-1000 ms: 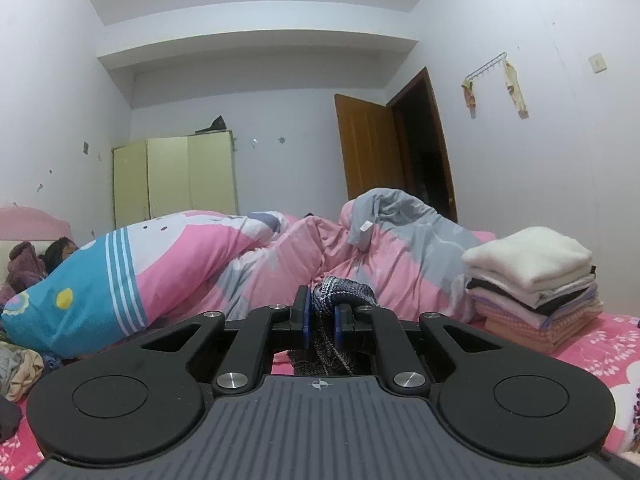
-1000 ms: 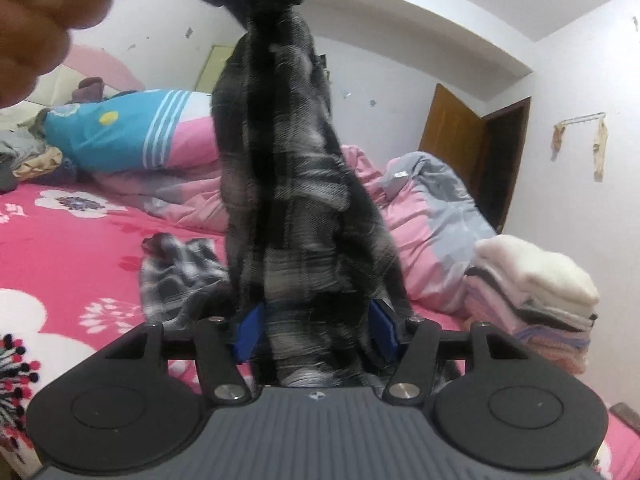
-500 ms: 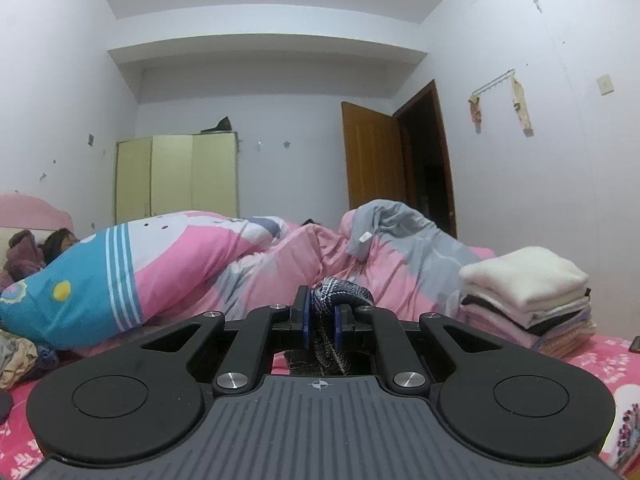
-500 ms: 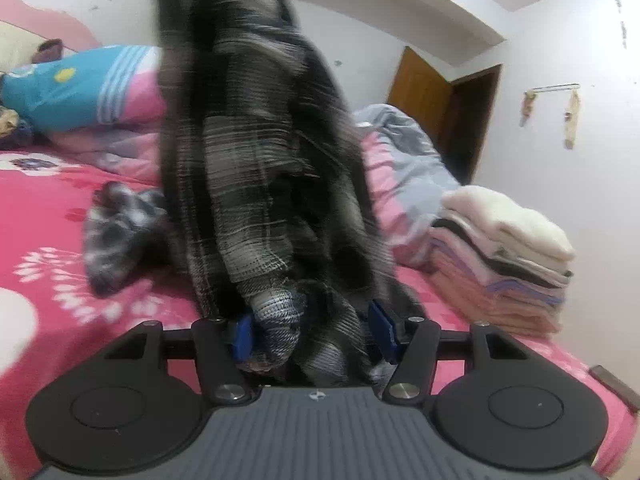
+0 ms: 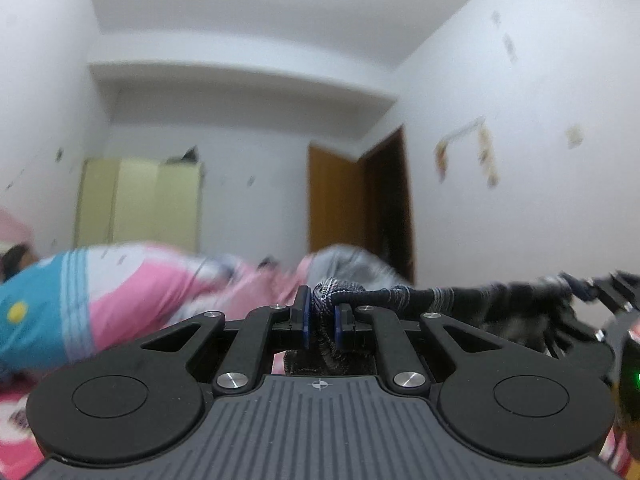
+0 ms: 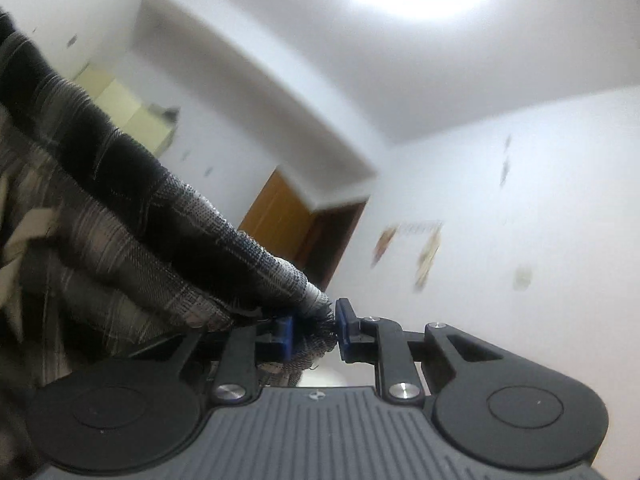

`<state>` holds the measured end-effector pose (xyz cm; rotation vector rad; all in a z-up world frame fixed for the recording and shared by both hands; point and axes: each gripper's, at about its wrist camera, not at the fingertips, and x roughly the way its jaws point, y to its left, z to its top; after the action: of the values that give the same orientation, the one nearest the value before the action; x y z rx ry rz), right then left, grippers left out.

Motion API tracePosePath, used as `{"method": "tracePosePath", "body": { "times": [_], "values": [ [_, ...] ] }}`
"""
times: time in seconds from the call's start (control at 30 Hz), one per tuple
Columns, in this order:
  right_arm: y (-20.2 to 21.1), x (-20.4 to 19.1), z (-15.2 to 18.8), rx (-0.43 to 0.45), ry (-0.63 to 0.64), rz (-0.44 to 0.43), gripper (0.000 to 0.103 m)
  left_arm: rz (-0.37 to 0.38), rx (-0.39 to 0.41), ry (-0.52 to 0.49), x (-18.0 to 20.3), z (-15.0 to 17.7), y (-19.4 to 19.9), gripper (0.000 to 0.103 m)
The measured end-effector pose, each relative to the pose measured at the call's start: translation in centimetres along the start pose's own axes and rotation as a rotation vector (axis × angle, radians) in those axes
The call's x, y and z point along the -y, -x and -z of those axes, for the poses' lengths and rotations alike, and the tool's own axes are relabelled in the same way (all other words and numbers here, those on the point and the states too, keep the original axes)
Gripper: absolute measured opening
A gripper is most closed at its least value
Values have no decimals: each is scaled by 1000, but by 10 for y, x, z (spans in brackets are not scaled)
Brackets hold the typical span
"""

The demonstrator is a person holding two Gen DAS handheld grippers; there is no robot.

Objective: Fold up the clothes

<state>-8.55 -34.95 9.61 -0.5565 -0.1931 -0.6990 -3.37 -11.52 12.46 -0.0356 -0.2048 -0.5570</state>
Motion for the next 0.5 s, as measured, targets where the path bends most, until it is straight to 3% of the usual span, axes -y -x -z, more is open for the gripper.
{"method": "tracePosePath", "body": {
  "times": [0.13,0.3,0.4,0.5],
  "values": [
    [-22,35,-46,147,30,86,21,50,155,10,6,-39,2,10],
    [-37,56,-103,318,6,127,21,74,267,80,-7,-71,16,10],
    [-42,43,-126,392,1,97,21,42,271,116,-25,-71,26,10],
    [-52,0,-132,412,12,-4,21,-24,227,139,-46,-57,34,10]
  ]
}}
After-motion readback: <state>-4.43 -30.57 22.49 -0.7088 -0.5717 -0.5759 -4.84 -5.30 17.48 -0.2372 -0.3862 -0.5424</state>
